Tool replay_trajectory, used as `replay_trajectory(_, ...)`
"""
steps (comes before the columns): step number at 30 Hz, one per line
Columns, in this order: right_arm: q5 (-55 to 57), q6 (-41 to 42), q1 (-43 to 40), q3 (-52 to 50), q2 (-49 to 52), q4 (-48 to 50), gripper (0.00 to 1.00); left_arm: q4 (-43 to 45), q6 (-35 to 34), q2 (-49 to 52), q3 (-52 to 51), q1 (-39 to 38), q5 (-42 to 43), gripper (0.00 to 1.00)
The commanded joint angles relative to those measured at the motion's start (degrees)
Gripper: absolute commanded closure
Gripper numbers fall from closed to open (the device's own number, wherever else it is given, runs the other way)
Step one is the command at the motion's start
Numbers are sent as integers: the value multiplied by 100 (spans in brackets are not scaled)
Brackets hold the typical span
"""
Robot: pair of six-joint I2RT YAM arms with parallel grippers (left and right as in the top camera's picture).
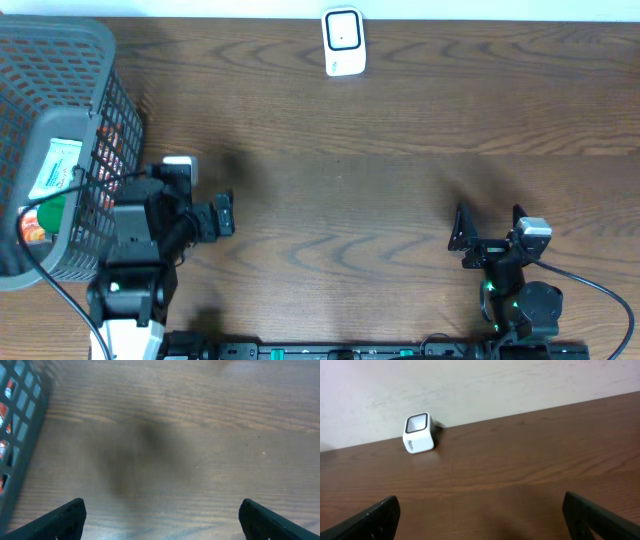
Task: Scan the item barcode
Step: 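Raise the left gripper and move it over the grey basket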
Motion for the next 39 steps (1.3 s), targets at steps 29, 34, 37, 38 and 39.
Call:
replay_trajectory(29,-26,22,98,-33,-31,4,1,-833,-378,1180,2127,321,-540,2)
replay_trajectory(34,-26,22,98,-33,-31,4,1,-874,-608,1191,2133,518,-540,2)
replay_trajectory(37,-26,22,98,-33,-31,4,1,-946,-608,1202,2135,654,-540,2)
replay_trajectory(38,-26,22,98,-33,-31,2,1,-979,-608,1209,2135,693,-540,2)
replay_trajectory(39,-26,22,98,-33,-31,4,1,-1003,-608,1222,2140,730,-540,2)
